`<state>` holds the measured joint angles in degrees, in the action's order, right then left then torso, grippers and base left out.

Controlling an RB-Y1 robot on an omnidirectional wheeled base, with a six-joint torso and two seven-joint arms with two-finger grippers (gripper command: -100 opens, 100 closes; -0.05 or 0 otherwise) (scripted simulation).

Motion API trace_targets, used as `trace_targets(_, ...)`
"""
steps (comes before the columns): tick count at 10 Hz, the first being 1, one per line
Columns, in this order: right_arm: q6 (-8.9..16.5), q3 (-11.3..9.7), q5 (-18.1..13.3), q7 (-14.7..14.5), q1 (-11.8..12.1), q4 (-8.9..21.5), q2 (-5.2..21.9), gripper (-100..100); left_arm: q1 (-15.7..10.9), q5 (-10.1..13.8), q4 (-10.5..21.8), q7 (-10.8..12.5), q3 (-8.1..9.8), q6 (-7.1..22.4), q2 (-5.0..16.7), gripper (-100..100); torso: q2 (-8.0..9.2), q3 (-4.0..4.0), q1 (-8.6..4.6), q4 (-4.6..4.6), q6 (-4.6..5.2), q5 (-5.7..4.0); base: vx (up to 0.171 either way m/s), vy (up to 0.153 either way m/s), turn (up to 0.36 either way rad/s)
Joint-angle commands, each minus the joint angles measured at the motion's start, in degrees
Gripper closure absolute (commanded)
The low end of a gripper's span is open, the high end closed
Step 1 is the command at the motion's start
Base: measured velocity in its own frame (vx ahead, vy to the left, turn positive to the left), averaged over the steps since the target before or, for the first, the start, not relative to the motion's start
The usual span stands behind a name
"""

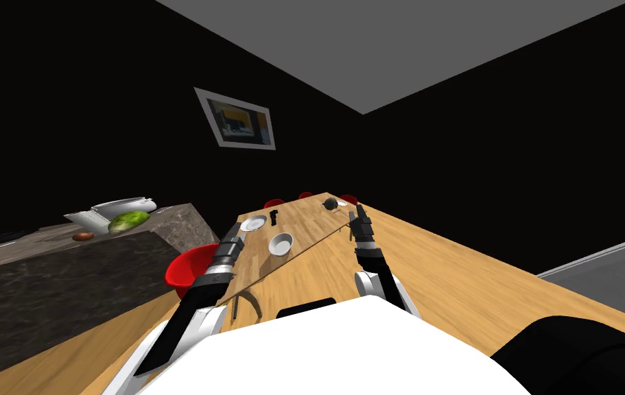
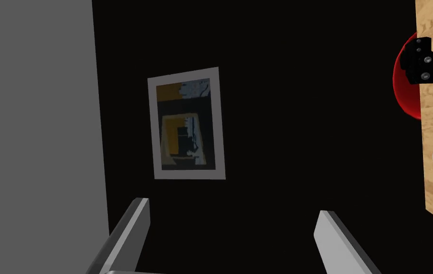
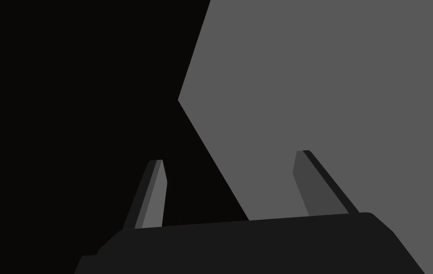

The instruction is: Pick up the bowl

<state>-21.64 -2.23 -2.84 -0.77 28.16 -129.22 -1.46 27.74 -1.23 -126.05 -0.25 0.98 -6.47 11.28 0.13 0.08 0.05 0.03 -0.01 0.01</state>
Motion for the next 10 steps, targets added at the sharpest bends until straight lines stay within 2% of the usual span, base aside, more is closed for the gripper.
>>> trace_targets(1,0.0,0.0,0.0,0.0,0.0,0.0,0.0,0,-0.81,-0.08,0.52,-0.28,0.1,2.86,1.0,-100,0.0,0.0,0.0,0.0,0.0,0.0,-0.029,0.006,-0.074)
trace_targets(4,0.0,0.0,0.0,0.0,0.0,0.0,0.0,0,-1.82,-0.06,1.23,-0.69,0.34,7.42,2.81,-100,0.01,0.0,-0.01,0.0,-0.01,0.0,-0.038,0.005,-0.095)
trace_targets(5,0.0,0.0,0.0,0.0,0.0,0.0,0.0,0,-1.82,-0.06,1.23,-0.69,0.34,7.89,2.81,-100,-0.01,-0.01,-0.02,0.0,0.01,0.0,-0.024,0.004,-0.034)
trace_targets(7,0.0,0.0,0.0,0.0,0.0,0.0,0.0,0,-2.85,0.05,2.07,-1.12,0.53,11.95,4.55,-100,-0.04,-0.02,-0.01,-0.01,0.01,0.0,-0.035,0.003,-0.105)
trace_targets(8,0.0,0.0,0.0,0.0,0.0,0.0,0.0,0,-2.85,0.05,2.07,-1.12,0.53,12.99,4.55,-100,0.01,0.0,-0.02,0.0,0.01,0.0,-0.038,0.003,-0.047)
trace_targets(9,0.0,0.0,0.0,0.0,0.0,0.0,0.0,0,-3.38,0.14,2.55,-1.34,0.61,15.38,5.4,-100,0.0,0.0,-0.02,0.0,-0.01,0.0,-0.028,0.0,-0.079)
trace_targets(10,0.0,0.0,0.0,0.0,0.0,0.0,0.0,0,-3.38,0.14,2.55,-1.34,0.61,15.59,5.4,-100,-0.03,-0.02,-0.03,-0.01,0.0,0.0,-0.018,0.001,-0.046)
